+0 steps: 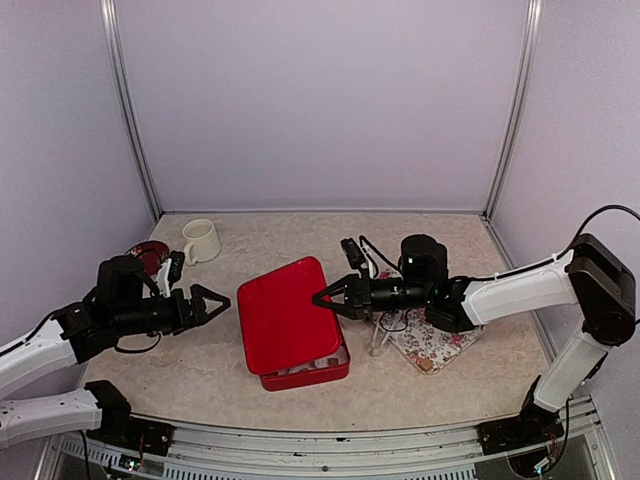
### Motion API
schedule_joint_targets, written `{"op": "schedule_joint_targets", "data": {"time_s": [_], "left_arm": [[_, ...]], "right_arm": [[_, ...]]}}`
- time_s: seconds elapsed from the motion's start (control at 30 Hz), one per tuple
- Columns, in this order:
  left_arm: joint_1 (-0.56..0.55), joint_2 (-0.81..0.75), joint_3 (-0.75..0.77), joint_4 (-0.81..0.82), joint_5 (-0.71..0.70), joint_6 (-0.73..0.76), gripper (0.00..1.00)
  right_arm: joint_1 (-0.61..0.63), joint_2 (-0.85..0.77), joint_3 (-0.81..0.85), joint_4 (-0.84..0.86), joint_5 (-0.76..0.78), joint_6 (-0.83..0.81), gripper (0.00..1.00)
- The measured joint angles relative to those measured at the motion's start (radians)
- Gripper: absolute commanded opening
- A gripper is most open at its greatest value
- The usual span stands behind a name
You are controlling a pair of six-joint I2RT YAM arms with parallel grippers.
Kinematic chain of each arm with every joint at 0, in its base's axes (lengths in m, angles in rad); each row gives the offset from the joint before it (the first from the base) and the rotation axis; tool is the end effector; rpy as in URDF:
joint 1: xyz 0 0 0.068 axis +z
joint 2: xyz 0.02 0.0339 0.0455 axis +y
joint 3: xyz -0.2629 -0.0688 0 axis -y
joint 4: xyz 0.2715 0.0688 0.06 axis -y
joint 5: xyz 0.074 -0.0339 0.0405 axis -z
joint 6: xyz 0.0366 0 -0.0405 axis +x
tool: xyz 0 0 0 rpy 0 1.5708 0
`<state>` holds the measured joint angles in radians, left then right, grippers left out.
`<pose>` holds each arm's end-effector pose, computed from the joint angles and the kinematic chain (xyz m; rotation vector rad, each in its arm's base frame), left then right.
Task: Pack the chocolate
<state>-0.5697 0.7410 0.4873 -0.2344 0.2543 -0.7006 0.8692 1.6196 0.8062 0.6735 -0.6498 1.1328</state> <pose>0.1639 -0.1159 0.2296 0.0249 2.2116 -1.0136 0.2187 0.2931 0.2056 -0.3295 2.1373 1.8958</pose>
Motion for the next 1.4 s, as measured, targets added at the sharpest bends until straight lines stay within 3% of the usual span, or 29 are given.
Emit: {"op": "schedule_joint_targets", "data": {"time_s": [0.37,1.03,1.27,1.4], "left_arm": [[-0.01,0.087,-0.132,0.122,0.026,-0.071,0.9],[-0.142,0.441,-0.134,0.41,0.045,-0.109,0.54],[-0.152,0.509,-0.104,0.454,0.057,-0.111,0.41],[-0.154,0.531,-0.086,0.466,0.056,-0.111,0.37]], "right_arm": [[-0.012,0.12,0.001,0.072,-0.039,0.062,0.0],[-0.088,0.167,0.003,0.072,-0.119,0.05,0.01],[-0.113,0.183,0.003,0.053,-0.133,0.032,0.21],[-0.138,0.185,0.013,0.008,-0.124,-0.002,0.42]]}}
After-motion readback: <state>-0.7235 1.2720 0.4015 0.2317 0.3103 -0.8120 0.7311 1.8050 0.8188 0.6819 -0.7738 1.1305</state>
